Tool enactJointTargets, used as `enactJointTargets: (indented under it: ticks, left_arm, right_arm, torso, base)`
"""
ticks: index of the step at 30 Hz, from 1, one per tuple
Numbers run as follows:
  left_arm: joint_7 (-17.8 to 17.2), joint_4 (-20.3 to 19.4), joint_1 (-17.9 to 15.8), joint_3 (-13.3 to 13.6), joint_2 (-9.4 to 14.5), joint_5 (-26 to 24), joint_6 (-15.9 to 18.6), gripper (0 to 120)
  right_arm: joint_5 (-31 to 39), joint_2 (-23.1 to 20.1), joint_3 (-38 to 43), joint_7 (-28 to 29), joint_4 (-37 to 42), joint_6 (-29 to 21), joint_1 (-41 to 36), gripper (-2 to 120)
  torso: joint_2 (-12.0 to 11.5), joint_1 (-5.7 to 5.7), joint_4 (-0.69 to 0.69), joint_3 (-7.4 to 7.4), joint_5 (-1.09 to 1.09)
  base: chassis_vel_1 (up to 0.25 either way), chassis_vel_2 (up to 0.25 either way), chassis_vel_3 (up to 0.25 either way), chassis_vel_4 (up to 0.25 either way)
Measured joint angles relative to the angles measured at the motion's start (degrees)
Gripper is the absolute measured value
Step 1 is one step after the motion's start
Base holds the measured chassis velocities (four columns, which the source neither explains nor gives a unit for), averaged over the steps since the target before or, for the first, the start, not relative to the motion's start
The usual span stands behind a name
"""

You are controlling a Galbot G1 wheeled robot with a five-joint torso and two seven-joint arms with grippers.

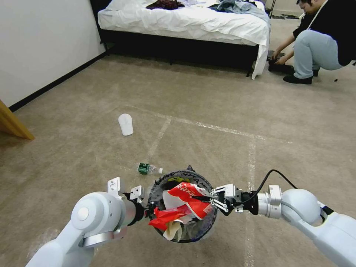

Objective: Pick up the trash bin and place the garbage on the floor into it.

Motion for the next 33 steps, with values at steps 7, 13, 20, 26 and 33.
enactJointTargets:
  ticks: [7,13,20,26,33]
  left_arm:
    - [0.02,0.47,-0.01,0.39,-0.69,0.55,0.02,0]
    - [0.18,1.42,0.00,0.99,-1.93,1.47,0.04,0]
    - [0.33,3.35,-0.12,1.46,-3.43,3.06,0.12,0]
    - [0.34,3.94,-0.01,1.47,-3.80,4.07,0.13,0]
    - [0.42,3.95,0.50,1.36,-3.78,4.89,0.12,0]
  right_arm:
    - [-0.71,0.78,-0.93,-0.89,-0.51,0.29,0.45,2]
    - [-1.06,-0.03,0.16,-3.25,-0.05,1.58,0.23,20]
    - [-1.27,-1.28,1.58,-5.64,1.44,3.34,-0.34,48]
    - [-1.26,-1.44,2.00,-6.69,1.78,3.87,-0.41,64]
    - [-1.25,-1.38,2.11,-7.25,2.16,4.33,-0.48,91]
  torso:
    - [0.00,0.00,0.00,0.00,0.00]
    - [0.00,0.00,0.00,0.00,0.00]
    - [0.00,0.00,0.00,0.00,0.00]
    - [0.00,0.00,0.00,0.00,0.00]
    - [0.00,0.00,0.00,0.00,0.00]
  base:
    - [0.000,0.000,0.000,0.000]
    - [0.000,0.000,0.000,0.000]
    - [0.000,0.000,0.000,0.000]
    - [0.000,0.000,0.000,0.000]
    - [0.000,0.000,0.000,0.000]
